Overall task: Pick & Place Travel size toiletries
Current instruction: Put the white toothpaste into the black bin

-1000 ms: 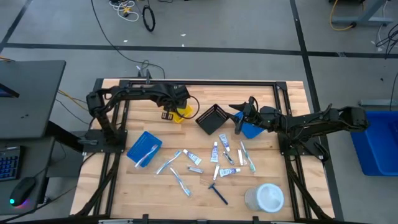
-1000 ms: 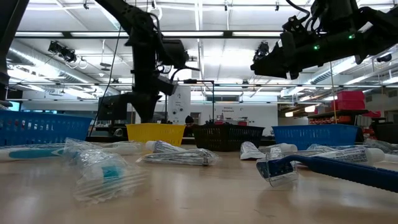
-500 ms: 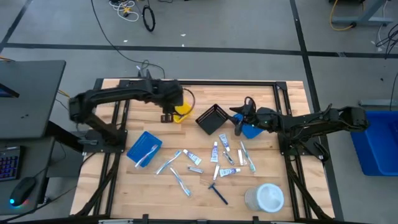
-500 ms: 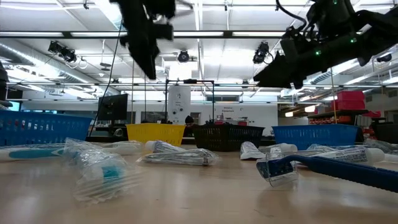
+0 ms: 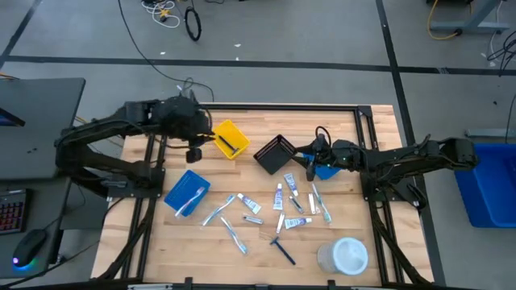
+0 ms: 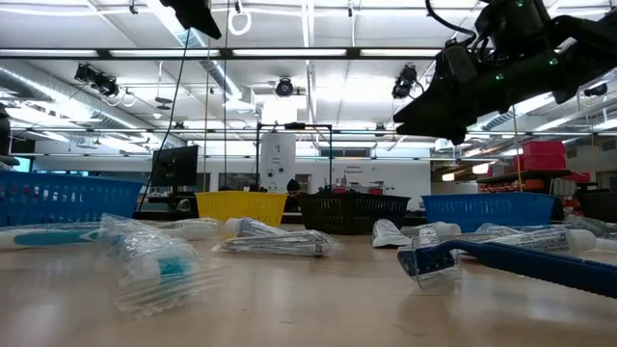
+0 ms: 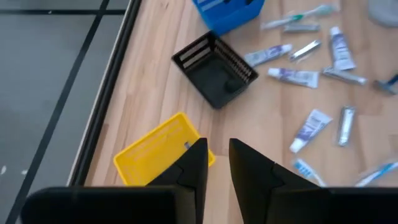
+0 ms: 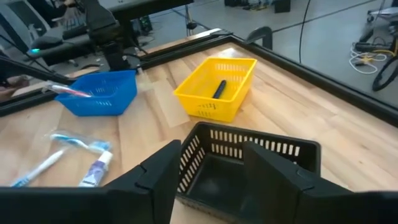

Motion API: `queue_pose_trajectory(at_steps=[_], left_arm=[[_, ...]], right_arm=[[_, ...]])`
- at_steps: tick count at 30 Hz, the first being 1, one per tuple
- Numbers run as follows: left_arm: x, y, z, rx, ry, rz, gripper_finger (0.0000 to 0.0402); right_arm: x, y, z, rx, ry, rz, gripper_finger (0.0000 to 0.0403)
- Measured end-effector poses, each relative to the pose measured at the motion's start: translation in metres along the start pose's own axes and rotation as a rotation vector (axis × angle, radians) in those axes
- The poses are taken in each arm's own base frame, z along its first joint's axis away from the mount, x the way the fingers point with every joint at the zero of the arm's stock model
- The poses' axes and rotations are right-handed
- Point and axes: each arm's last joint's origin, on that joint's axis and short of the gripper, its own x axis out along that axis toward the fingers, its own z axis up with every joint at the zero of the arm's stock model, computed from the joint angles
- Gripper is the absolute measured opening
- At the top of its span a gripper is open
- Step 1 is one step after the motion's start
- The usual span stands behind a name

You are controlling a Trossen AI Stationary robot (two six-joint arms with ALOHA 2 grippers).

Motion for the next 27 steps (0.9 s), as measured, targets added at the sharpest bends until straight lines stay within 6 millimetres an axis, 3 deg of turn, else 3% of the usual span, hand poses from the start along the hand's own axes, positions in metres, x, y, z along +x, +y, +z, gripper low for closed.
queue_pose_trajectory(at_steps=[9,14,27], left_arm=[[-0.002,-0.016,-0.001,0.092,-0.015,-0.05,0.0061],[0.015,-0.021,-0.023,0.066,-0.033,-0.081,0.0061],[0.092,-0.046,-0.099,-0.069,-0.197,-0.144,0.0061]], right_arm=[[-0.001,0.005,0.0,-0.005,-0.01,0.027,0.0171],[-0.002,0.01,-0.001,-0.01,-0.009,0.051,0.0169],[-0.001,0.02,0.007,0.0,-0.109,0.11,0.0189]])
